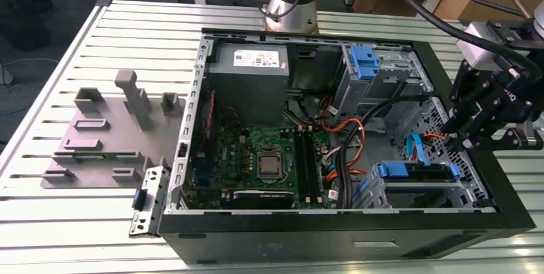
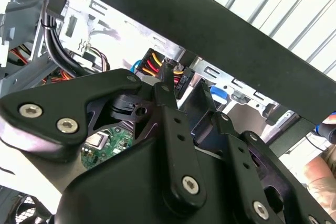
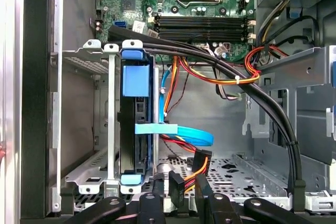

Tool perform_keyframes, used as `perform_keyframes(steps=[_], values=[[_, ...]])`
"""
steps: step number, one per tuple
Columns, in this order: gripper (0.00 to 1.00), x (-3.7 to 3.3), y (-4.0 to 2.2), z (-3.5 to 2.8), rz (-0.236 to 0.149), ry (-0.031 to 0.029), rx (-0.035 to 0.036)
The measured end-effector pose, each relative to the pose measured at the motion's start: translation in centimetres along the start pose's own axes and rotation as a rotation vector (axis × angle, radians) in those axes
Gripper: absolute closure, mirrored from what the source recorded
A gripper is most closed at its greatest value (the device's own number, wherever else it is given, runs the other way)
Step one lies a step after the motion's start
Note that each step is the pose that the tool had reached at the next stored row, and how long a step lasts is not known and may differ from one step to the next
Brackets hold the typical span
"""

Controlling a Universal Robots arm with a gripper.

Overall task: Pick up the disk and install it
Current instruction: 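Insert the second disk wire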

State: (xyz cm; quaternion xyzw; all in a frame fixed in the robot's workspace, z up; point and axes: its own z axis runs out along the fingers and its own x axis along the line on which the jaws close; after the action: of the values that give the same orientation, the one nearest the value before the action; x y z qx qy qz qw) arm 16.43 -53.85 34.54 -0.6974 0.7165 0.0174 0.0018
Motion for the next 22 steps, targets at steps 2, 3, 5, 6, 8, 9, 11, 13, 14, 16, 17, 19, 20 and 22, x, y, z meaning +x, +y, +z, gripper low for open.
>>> perform_keyframes(steps=[2,3,5,6,8,9,11,13,14,16,17,19,20,22], values=[[0.63,0.0,0.01,0.0,0.0,-0.0001,0.0],[0.63,0.0,0.02,0.0,0.0,-0.0001,0.0],[0.63,0.0,0.02,0.01,0.0,-0.0001,0.0],[0.63,0.0,0.0,0.0,0.0,-0.0001,-0.0001],[0.63,0.0,-0.15,0.0,0.0,0.0,-0.0001],[0.63,-0.01,-0.24,0.0,0.0,-0.0001,-0.0001],[0.63,-0.02,-0.31,0.0,0.0,-0.0001,-0.0001],[0.63,-0.02,-0.32,-0.01,0.0,-0.0001,-0.0001],[0.63,-0.01,-0.32,-0.01,0.0,0.0,-0.0001],[0.63,-0.01,-0.32,0.0,0.0,-0.0001,-0.0001],[0.65,-0.01,-0.33,-0.01,0.0,0.0,-0.0001],[0.71,-0.01,-0.33,0.0,0.0,-0.0001,-0.0001],[0.71,-0.01,-0.33,-0.01,0.0,0.0,0.0],[0.71,-0.01,-0.33,0.0,0.0,-0.0001,-0.0001]])
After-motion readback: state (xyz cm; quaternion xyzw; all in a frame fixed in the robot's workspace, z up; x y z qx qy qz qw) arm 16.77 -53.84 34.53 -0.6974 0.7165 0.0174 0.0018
